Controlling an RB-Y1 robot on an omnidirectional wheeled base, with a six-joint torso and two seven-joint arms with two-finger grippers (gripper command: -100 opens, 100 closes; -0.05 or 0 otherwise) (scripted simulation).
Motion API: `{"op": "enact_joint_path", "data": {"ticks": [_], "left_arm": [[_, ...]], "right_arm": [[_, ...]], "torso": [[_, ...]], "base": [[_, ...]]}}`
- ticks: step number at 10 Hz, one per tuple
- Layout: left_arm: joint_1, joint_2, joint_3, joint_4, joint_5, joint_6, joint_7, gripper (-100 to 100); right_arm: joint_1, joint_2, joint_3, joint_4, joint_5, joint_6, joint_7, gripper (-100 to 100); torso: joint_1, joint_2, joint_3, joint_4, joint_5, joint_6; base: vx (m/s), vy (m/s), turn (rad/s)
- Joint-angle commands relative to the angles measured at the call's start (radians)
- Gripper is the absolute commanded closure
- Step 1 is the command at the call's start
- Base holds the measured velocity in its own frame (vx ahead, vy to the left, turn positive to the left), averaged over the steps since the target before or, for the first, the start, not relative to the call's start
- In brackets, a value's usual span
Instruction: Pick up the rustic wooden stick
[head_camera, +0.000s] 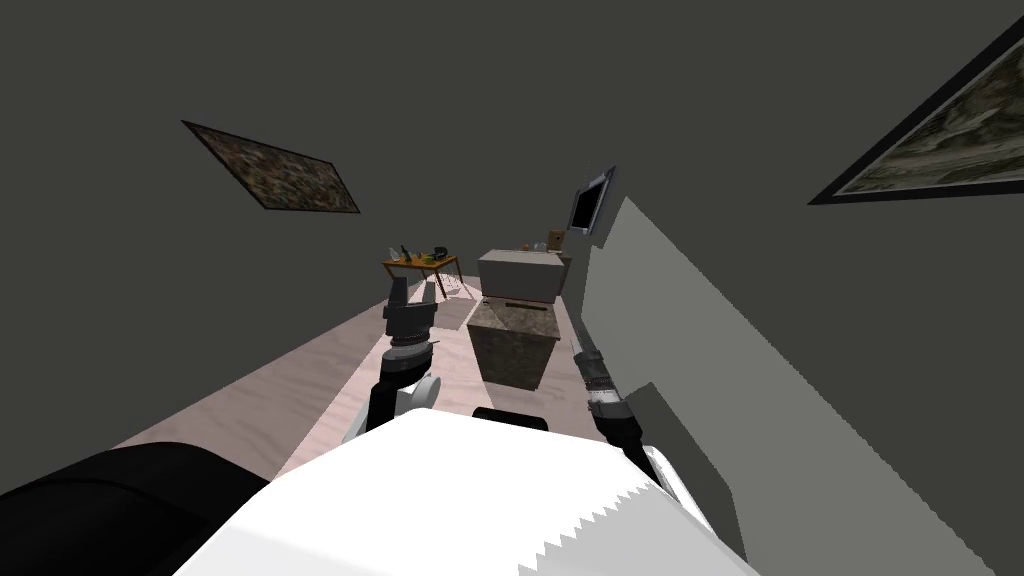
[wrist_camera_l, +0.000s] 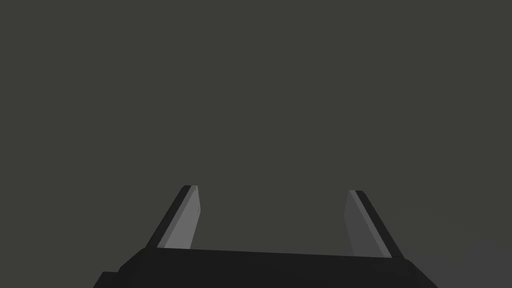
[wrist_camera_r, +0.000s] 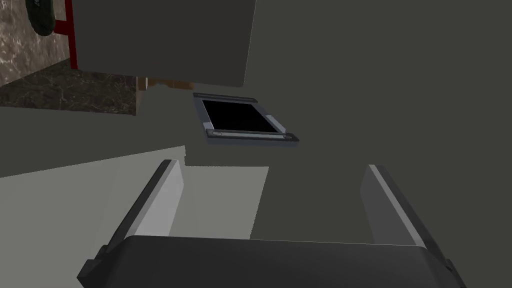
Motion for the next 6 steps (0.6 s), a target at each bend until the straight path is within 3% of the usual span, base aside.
{"op": "enact_joint_path", "data": {"ticks": [1, 3, 4, 6], "left_arm": [[0.0, 0.0, 0.0, 0.0, 0.0, 0.0, 0.0, 0], [0.0, 0.0, 0.0, 0.0, 0.0, 0.0, 0.0, 0], [0.0, 0.0, 0.0, 0.0, 0.0, 0.0, 0.0, 0], [0.0, 0.0, 0.0, 0.0, 0.0, 0.0, 0.0, 0]], "right_arm": [[0.006, -0.013, 0.009, 0.016, 0.029, -0.006, 0.003, -100], [0.034, -0.072, 0.02, 0.05, 0.096, -0.011, 0.006, -100], [0.034, -0.072, 0.02, 0.05, 0.105, -0.011, 0.006, -100], [0.058, -0.137, 0.019, 0.092, 0.171, -0.014, 0.011, -100]], "torso": [[0.0, 0.0, 0.0, 0.0, 0.0, 0.0], [-0.002, -0.007, -0.004, -0.001, 0.0, 0.0], [0.0, -0.007, -0.004, -0.001, 0.0, 0.0], [-0.001, -0.008, -0.005, -0.002, 0.0, 0.0]], "base": [[-0.122, 0.102, 0.021], [-0.083, 0.122, 0.122], [-0.09, 0.115, 0.041], [-0.074, 0.147, 0.133]]}}
